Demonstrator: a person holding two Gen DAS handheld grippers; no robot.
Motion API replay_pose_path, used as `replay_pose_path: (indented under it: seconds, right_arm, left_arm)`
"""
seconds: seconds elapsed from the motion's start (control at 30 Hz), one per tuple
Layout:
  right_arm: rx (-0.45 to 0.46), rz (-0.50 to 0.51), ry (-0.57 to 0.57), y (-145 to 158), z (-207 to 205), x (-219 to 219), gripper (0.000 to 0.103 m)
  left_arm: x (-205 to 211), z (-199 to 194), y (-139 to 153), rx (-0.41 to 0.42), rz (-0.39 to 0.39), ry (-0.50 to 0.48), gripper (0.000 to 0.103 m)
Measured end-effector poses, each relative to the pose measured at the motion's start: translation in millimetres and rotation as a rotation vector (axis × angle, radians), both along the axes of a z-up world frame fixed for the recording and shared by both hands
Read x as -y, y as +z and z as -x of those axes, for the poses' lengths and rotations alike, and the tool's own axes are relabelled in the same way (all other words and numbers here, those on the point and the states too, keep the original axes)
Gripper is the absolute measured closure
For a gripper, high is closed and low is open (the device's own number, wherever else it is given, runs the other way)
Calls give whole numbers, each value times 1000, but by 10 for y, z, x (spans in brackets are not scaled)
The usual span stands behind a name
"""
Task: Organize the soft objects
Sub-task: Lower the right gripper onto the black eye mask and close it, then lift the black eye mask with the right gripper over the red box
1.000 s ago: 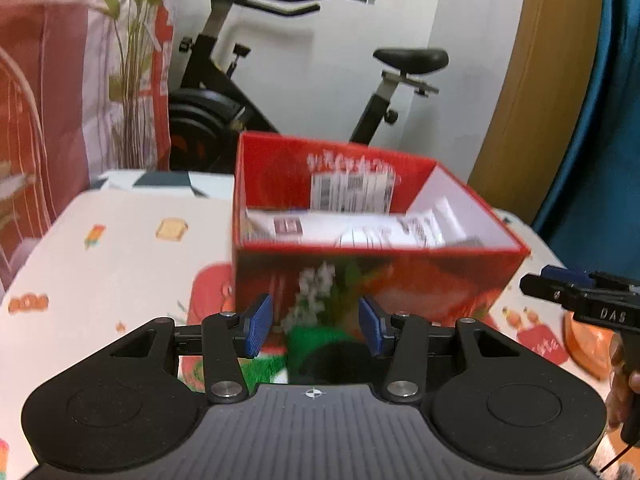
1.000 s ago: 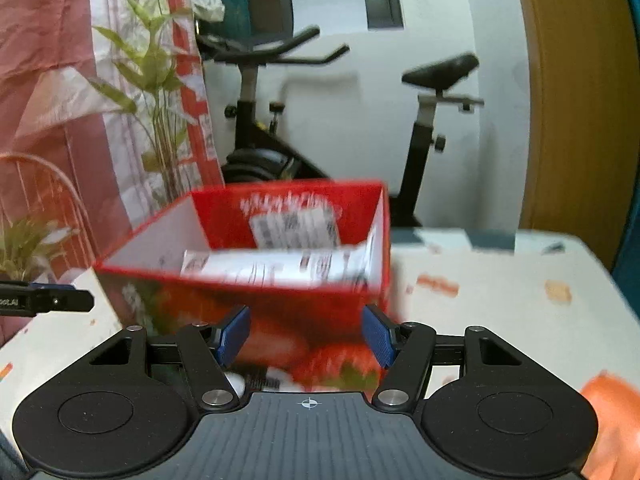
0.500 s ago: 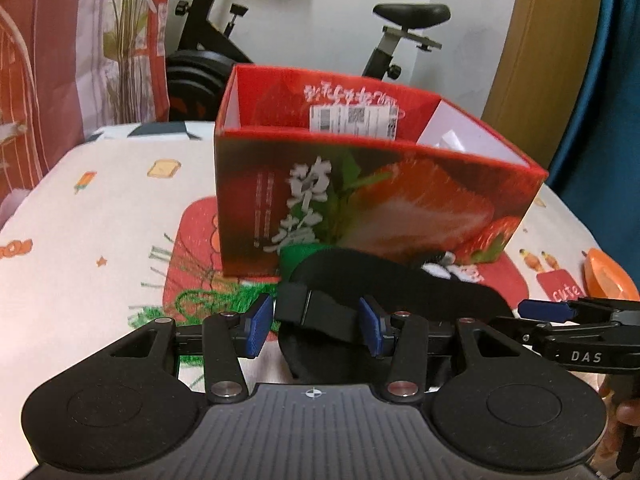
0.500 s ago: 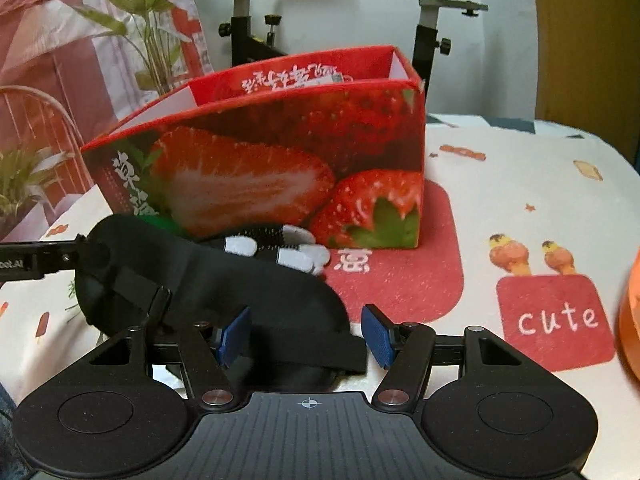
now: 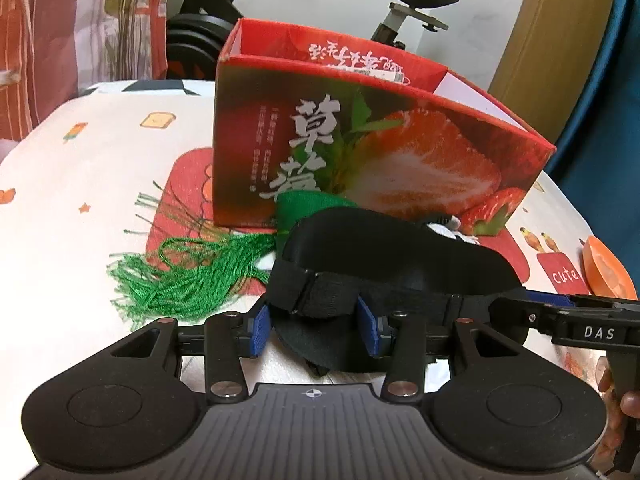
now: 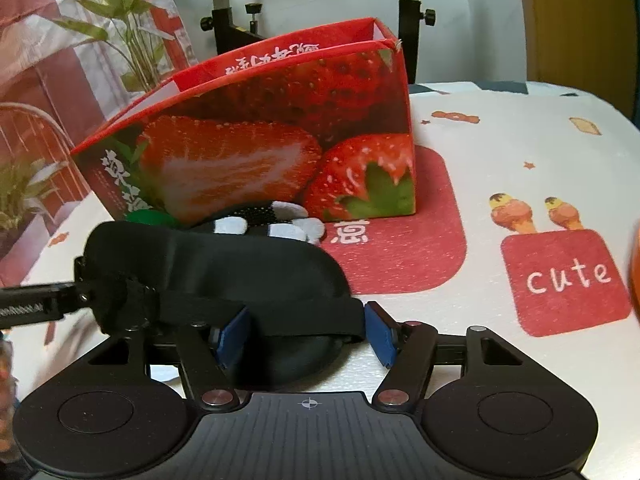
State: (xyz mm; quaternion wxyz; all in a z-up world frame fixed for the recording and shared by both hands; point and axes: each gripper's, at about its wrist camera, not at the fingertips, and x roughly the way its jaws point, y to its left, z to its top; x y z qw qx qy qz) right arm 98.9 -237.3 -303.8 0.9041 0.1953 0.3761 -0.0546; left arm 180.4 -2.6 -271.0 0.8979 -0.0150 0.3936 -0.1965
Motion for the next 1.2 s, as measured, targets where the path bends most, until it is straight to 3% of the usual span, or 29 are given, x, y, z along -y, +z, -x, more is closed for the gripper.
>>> replay_pose_path:
  seconds: [0.17,0.37,0.4,0.63,0.77,1.0,1.2]
  right_arm:
    - [18,-26,4,24,11,-12,50]
    - [91,14,-37,190,107,33,90]
    - [100,14,-39,205,121,43,92]
    - [121,51,-26,240,133,15,94]
    - [112,60,-25,223,135,7,95]
    - [98,67,-25,198,122,3,95]
    - [89,65,-21,179,114,9,95]
  left_arm:
    - [6,13,-42,-11,7,-1,55]
    - [-11,1,-55,-23,23,9,55]
    - [-13,0,-55,-23,24,10,55]
    - [-59,23,22,-15,46,19,57]
    - [-159,52,127,0,130,33,57]
    - [-300,3,227,19,208,80,57]
    - [-301,-26,147,8,202,76,75]
